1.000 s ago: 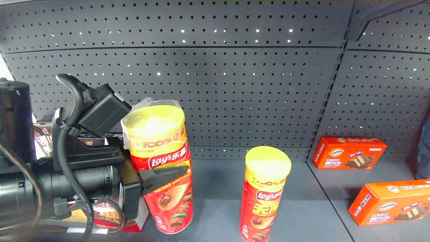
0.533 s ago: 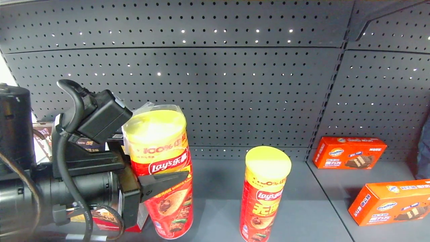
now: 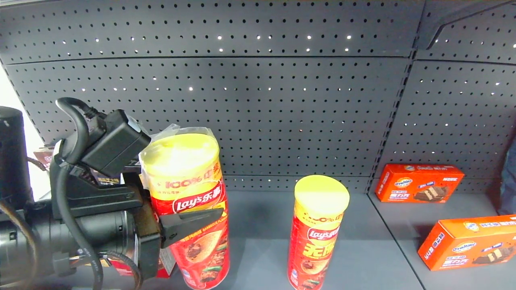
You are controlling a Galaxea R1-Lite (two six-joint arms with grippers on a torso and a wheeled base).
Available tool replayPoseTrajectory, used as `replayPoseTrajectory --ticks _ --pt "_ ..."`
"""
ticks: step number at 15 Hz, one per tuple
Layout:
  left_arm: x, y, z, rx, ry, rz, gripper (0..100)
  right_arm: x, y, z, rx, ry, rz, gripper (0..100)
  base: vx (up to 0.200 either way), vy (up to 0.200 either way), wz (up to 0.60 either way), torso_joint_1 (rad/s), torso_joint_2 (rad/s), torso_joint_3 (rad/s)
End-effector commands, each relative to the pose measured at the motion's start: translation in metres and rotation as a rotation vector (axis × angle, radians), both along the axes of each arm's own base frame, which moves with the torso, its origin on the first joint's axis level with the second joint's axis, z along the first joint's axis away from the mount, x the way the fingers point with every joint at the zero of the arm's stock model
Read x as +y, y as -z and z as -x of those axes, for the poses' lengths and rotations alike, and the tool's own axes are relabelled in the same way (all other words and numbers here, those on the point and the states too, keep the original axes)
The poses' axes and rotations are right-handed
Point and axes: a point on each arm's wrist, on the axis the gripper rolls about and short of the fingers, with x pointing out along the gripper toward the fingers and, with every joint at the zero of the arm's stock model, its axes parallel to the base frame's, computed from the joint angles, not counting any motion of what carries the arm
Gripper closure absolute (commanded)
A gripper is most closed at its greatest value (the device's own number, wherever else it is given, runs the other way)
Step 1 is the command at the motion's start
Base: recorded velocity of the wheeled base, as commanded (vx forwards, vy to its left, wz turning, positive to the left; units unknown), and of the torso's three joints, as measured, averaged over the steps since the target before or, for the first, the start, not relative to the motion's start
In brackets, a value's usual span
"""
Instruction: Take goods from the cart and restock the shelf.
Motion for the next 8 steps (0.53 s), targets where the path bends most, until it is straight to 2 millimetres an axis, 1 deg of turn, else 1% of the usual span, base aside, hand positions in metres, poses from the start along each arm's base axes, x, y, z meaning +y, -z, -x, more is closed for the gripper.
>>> replayPoseTrajectory --ticks 1,5,7,8 --pt "0.0002 -0.0006 0.0003 -0.003 0.0 0.002 100 -0.0002 0.0037 -0.0012 0.025 0.021 0.0 0 0.0 0.0 0.0 0.0 0.0 0.0" --pt "0.0034 -0.0034 0.0036 -0.014 -0.006 0.01 100 0.0 0.0037 -0.0012 0.025 0.015 0.004 0 0.0 0.0 0.0 0.0 0.0 0.0" --pt "0.0039 -0.0004 0.0033 -0.006 -0.007 0.004 100 0.0 0.0037 -0.0012 0.025 0.016 0.004 0 0.0 0.0 0.0 0.0 0.0 0.0" --pt "0.0038 -0.0009 0.0033 -0.007 -0.004 0.005 100 0.0007 0.0036 -0.001 0.028 0.061 0.004 0 0.0 0.0 0.0 0.0 0.0 0.0"
